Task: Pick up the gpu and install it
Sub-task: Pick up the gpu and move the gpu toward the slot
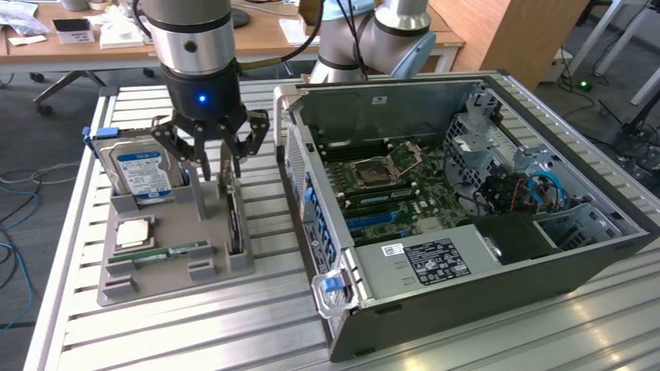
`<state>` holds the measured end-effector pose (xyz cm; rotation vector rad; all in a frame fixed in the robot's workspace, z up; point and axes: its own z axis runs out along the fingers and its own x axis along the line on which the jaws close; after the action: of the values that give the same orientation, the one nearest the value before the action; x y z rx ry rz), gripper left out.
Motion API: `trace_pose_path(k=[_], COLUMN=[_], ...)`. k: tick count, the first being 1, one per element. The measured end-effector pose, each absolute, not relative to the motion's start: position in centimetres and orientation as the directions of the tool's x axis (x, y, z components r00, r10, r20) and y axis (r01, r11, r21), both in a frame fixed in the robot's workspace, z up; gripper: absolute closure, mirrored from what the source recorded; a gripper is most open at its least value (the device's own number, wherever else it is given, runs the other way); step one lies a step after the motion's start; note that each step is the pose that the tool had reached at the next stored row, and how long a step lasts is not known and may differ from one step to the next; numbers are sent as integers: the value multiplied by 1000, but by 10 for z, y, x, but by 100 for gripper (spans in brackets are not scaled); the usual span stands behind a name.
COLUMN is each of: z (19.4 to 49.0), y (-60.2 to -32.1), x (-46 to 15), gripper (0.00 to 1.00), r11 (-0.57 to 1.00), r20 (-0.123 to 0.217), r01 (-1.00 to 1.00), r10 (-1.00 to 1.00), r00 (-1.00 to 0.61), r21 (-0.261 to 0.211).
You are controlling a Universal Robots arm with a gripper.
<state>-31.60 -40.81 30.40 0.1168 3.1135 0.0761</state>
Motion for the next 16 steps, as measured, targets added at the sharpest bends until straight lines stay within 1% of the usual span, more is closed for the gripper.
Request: trace_pose_path(k=[9, 16], z=[295, 294], y=[-408, -408], x=[-316, -316], gripper=[53, 53], r11=[996, 996], r20=[-23, -23], r01=[74, 74], r10=[75, 75], r00=[-997, -997], r21=[50, 50])
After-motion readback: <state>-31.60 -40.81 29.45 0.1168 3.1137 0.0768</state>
